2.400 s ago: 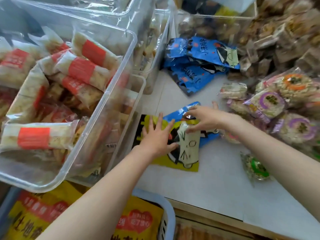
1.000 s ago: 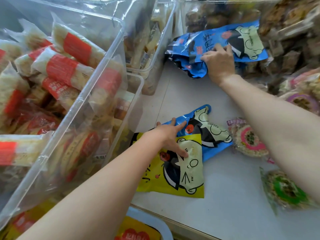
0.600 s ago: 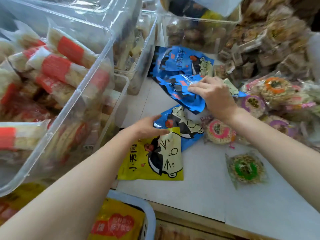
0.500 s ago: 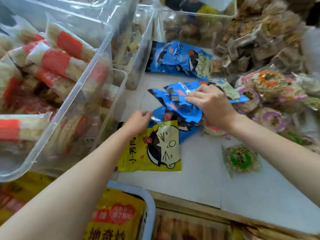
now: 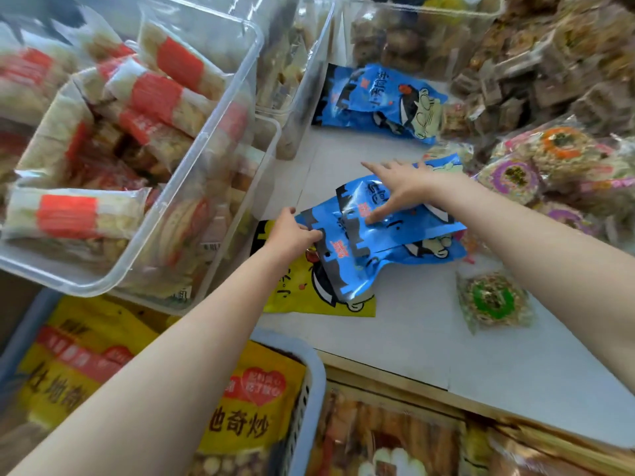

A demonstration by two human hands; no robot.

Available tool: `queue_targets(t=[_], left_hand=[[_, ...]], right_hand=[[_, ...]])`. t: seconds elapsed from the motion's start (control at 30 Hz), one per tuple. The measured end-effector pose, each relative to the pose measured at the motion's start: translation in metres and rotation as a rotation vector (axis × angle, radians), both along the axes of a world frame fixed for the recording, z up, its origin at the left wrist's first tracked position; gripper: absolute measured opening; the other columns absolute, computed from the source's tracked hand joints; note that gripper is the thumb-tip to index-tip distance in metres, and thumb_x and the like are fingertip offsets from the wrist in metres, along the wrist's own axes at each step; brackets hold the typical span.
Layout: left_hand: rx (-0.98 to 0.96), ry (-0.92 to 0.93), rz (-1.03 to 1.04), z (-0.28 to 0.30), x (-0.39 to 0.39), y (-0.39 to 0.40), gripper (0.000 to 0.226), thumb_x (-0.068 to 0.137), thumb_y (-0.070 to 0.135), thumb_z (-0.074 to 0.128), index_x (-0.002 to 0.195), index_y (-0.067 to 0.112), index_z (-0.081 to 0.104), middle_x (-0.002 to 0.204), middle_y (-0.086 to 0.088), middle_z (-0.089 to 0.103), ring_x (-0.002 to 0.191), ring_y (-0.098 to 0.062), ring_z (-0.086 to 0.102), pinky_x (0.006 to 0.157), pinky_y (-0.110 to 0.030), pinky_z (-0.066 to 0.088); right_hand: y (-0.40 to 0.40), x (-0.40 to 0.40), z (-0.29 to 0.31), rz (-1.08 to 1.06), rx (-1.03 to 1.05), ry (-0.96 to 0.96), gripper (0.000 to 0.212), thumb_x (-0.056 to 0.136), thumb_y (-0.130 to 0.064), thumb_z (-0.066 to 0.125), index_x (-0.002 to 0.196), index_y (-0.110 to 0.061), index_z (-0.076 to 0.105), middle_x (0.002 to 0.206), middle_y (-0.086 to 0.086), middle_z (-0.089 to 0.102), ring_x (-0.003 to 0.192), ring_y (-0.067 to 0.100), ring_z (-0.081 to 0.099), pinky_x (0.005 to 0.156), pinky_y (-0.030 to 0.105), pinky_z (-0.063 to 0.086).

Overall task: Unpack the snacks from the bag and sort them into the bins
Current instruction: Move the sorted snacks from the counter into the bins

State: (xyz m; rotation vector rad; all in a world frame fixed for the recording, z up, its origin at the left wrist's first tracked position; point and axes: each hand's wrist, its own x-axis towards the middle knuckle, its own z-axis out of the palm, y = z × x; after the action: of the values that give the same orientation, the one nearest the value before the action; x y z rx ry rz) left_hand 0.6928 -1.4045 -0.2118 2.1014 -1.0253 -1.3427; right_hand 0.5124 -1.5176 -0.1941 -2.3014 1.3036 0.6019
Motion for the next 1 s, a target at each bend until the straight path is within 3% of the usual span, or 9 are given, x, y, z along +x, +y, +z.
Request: queue_targets(t=[0.1,0.27,0.43,0.57,0.63,0.73,0.8,0.9,1.0], left_hand=[[-0.003,0.056,0.05,0.0,-0.004,0.007,0.063,0.084,-0.001,0.063,0.138,0.002,0.031,0.082,-0.002,0.054,0.083,-0.018,0.057,0.062,-0.023,0.049],[-0.109,0.087,0.028,0.009,-0.002,0.016,0.049,0.087,-0.007,0.056,0.132,0.006,0.044,0.079,0.001,0.055,0.069,-0.007,0.054,0.049,-0.01,0.046],[-0.22,0.219,0.025,0.021,-0.001,0.02,0.032,0.089,0.001,0.058,0.116,0.018,0.054,0.094,-0.011,0.066,0.084,-0.021,0.062,0.085,-0.037,0.052],[-0.225,0.301,0.055,0.03,-0.001,0.029,0.021,0.093,0.002,0.051,0.11,0.013,0.057,0.089,-0.008,0.067,0.069,-0.012,0.066,0.068,-0.026,0.054],[-0.204,0.07,0.008,0.024,0.009,0.038,0.026,0.093,0.005,0.046,0.116,0.01,0.058,0.098,-0.006,0.068,0.082,-0.013,0.067,0.07,-0.025,0.049],[0.013,-0.446,-0.292,0.002,0.023,0.059,0.037,0.094,0.015,0.044,0.13,0.006,0.049,0.132,-0.017,0.051,0.124,-0.032,0.045,0.096,-0.033,0.038],[0.224,-0.505,-0.461,-0.013,0.024,0.071,0.049,0.098,0.029,0.041,0.138,0.001,0.036,0.15,-0.024,0.024,0.139,-0.037,0.023,0.11,-0.043,0.027],[0.29,-0.474,-0.608,-0.024,0.012,0.074,0.069,0.099,0.045,0.032,0.15,0.005,0.007,0.157,-0.013,-0.012,0.145,-0.031,0.002,0.115,-0.049,0.01],[0.194,-0.453,-0.679,-0.024,-0.006,0.075,0.06,0.099,0.047,0.029,0.151,0.021,0.014,0.159,-0.002,-0.004,0.145,-0.029,0.005,0.114,-0.054,0.006]], right_hand=[[-0.005,0.007,-0.001,-0.056,0.046,-0.052,0.116,0.064,-0.055,0.077,0.151,-0.02,0.008,0.151,0.013,0.025,0.139,0.031,0.023,0.111,0.045,0.025],[0.016,0.012,0.01,0.006,0.009,-0.315,0.035,0.079,-0.027,0.074,0.106,-0.006,0.064,0.098,0.007,0.06,0.101,0.027,0.057,0.073,0.026,0.036],[0.041,0.017,0.026,-0.204,0.243,-0.621,0.022,0.083,-0.021,0.07,0.102,-0.01,0.066,0.108,0.003,0.062,0.093,0.017,0.061,0.074,0.021,0.049],[0.051,0.025,0.026,-0.278,0.165,-0.618,0.015,0.083,-0.018,0.071,0.086,-0.013,0.056,0.083,0.001,0.061,0.081,0.02,0.061,0.062,0.023,0.049],[0.056,0.023,0.025,-0.282,0.111,-0.578,0.024,0.081,-0.017,0.072,0.092,-0.011,0.051,0.091,0.004,0.058,0.086,0.023,0.059,0.065,0.029,0.048],[0.069,0.017,0.022,-0.259,0.053,-0.427,0.047,0.079,-0.012,0.072,0.119,-0.007,0.047,0.118,0.011,0.053,0.105,0.026,0.052,0.078,0.028,0.041],[0.079,0.018,0.018,-0.254,0.085,-0.279,0.056,0.079,-0.012,0.073,0.127,-0.003,0.047,0.125,0.012,0.052,0.113,0.027,0.05,0.083,0.029,0.041],[0.089,0.019,0.015,-0.26,0.078,-0.154,0.027,0.078,-0.017,0.075,0.094,-0.002,0.059,0.094,0.01,0.057,0.089,0.025,0.054,0.058,0.028,0.041],[0.096,0.013,0.013,-0.262,0.063,-0.192,0.035,0.079,-0.02,0.074,0.063,-0.011,0.044,0.069,0.004,0.048,0.074,0.023,0.047,0.049,0.025,0.031]])
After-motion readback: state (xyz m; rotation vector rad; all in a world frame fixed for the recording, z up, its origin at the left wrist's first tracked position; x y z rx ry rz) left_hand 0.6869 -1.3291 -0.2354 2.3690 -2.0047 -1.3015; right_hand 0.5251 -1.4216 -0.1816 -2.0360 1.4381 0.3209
